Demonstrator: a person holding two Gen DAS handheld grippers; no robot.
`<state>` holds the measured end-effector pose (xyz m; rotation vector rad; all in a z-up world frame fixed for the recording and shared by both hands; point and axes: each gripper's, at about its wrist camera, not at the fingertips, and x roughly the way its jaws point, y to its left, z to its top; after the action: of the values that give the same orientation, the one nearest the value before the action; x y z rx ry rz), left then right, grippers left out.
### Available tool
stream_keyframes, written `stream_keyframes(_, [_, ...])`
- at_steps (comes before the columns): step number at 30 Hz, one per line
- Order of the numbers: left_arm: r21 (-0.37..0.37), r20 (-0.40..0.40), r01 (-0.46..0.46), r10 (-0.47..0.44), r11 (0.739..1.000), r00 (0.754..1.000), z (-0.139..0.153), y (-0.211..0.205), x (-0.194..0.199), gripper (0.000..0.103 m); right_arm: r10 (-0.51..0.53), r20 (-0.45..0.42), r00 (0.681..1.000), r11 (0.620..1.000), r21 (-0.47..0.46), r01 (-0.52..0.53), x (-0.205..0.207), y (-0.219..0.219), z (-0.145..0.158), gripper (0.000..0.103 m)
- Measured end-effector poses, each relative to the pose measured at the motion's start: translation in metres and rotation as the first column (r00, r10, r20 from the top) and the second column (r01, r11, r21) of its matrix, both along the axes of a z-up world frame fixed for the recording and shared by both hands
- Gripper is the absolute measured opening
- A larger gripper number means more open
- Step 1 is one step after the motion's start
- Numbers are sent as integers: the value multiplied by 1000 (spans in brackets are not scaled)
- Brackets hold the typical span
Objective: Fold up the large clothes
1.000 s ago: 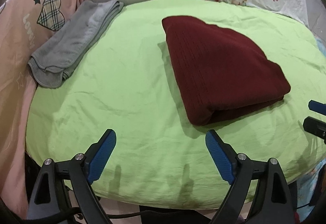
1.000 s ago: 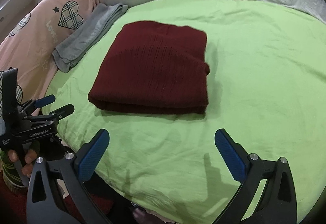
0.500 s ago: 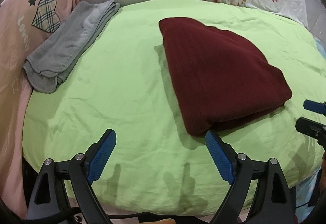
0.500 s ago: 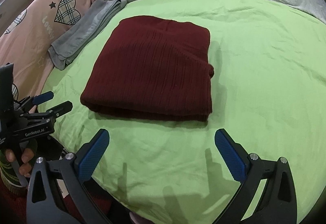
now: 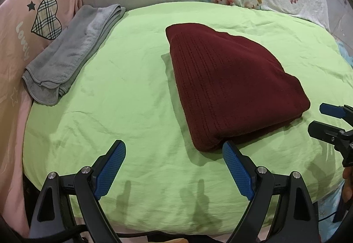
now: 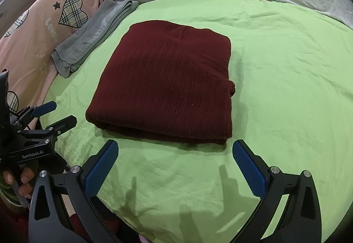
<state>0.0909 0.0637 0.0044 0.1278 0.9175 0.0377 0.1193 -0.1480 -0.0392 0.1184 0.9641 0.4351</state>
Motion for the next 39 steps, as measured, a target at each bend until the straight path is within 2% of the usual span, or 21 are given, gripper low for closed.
stream_keyframes(20, [-28, 20, 31, -31, 999, 999, 9, -6, -9, 90, -35, 8, 999, 999, 24, 35, -5, -15, 9, 103])
stream_keyframes(39, [-34, 29, 40, -39, 999, 999, 12, -8, -12, 90, -16, 18, 1000, 1000, 27, 16, -10, -10, 13, 103])
